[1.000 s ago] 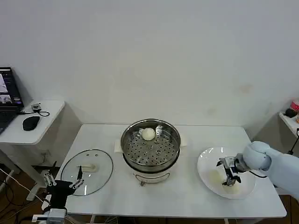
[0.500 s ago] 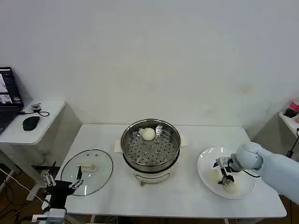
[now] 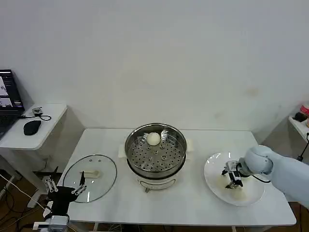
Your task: Take steamed baozi put them in steamer then cover it.
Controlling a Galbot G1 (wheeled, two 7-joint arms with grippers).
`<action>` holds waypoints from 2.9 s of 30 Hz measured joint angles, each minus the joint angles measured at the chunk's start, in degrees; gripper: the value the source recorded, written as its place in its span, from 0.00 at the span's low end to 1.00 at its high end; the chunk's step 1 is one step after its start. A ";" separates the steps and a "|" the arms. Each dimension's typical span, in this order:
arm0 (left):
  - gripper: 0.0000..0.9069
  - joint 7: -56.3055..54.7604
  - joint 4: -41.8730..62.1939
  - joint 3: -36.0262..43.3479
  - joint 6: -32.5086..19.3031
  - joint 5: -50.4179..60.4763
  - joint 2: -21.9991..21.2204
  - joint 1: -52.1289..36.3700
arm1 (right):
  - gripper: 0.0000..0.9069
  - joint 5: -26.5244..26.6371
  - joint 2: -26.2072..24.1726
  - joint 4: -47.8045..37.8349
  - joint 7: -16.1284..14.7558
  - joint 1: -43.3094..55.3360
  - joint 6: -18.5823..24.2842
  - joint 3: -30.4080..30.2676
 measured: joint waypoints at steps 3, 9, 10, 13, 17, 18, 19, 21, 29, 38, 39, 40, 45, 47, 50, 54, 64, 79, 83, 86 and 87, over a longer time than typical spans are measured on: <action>1.00 0.01 -0.01 0.01 0.05 -0.01 0.08 -0.17 | 0.70 0.68 -0.42 0.49 -0.35 2.05 -0.04 -0.49; 1.00 -0.05 0.35 0.01 -0.05 0.00 0.05 -0.35 | 0.71 3.75 -0.36 1.58 -0.26 9.16 -0.66 -2.24; 1.00 -0.07 0.34 -0.01 -0.08 0.01 0.05 -0.33 | 0.71 4.40 -0.22 1.80 -0.15 10.62 -0.82 -2.72; 1.00 -0.07 0.22 0.01 -0.13 0.16 -0.08 -0.40 | 0.71 6.60 0.28 2.64 -0.02 15.68 -1.37 -4.79; 1.00 -0.09 -0.03 0.02 -0.13 0.32 -0.38 -0.71 | 0.71 9.39 1.80 3.75 0.32 22.54 -2.14 -7.92; 1.00 -0.10 -0.09 0.01 -0.14 0.33 -0.42 -0.75 | 0.72 10.13 2.39 3.92 0.49 24.24 -2.35 -8.78; 1.00 -0.11 -0.15 -0.03 -0.14 0.32 -0.48 -0.76 | 0.72 10.96 3.17 4.05 0.63 26.11 -2.62 -9.74; 1.00 -0.14 -0.21 -0.10 -0.13 0.32 -0.53 -0.81 | 0.72 12.53 4.88 4.21 0.87 29.32 -3.17 -11.41; 1.00 -0.29 0.07 -1.10 -0.27 -0.07 -0.14 -0.79 | 0.72 20.10 15.17 3.57 2.77 38.64 -6.78 -17.14; 1.00 -0.35 -0.16 -2.27 -0.37 -0.43 -0.01 -0.34 | 0.72 27.29 31.22 -2.76 5.88 40.34 -11.69 -20.71; 1.00 -0.36 -0.22 -2.39 -0.39 -0.46 -0.07 -0.36 | 0.72 27.99 33.07 -3.73 6.14 40.07 -12.30 -21.05; 1.00 -0.36 -0.29 -2.50 -0.41 -0.55 -0.09 -0.36 | 0.72 28.52 34.62 -4.55 6.33 39.83 -12.79 -21.33; 1.00 -0.36 -0.32 -3.00 -0.52 -1.03 -0.11 -0.35 | 0.72 29.67 41.37 -8.55 6.78 38.44 -15.01 -22.97; 1.00 -0.38 -0.24 -3.10 -0.57 -1.16 -0.12 -0.42 | 0.72 29.87 43.40 -9.92 6.90 37.93 -15.66 -23.56; 1.00 -0.38 0.11 -3.10 -0.62 -1.19 -0.21 -0.71 | 0.72 29.92 45.79 -11.75 6.92 37.11 -16.23 -24.41; 1.00 -0.36 0.18 -2.95 -0.66 -1.18 -0.36 -0.79 | 0.72 29.60 48.34 -13.98 6.93 35.95 -16.64 -24.84; 1.00 -0.36 0.23 -2.73 -0.66 -1.25 -0.33 -1.03 | 0.72 28.26 50.57 -16.95 6.67 34.47 -17.60 -25.92; 1.00 -0.26 -0.11 -2.94 -0.67 -1.18 -0.46 -0.74 | 1.00 26.79 51.58 -18.55 6.84 33.03 -17.62 -26.81; 1.00 -0.26 -0.12 -2.82 -0.66 -1.14 -0.52 -0.69 | 1.00 27.03 50.99 -18.02 6.95 33.61 -17.80 -26.68; 1.00 -0.26 -0.13 -2.69 -0.63 -1.11 -0.53 -0.75 | 1.00 27.50 50.17 -16.97 6.90 34.57 -17.83 -26.52; 1.00 -0.27 -0.13 -2.65 -0.62 -1.11 -0.56 -0.83 | 1.00 27.72 49.70 -16.41 6.79 35.11 -17.80 -26.57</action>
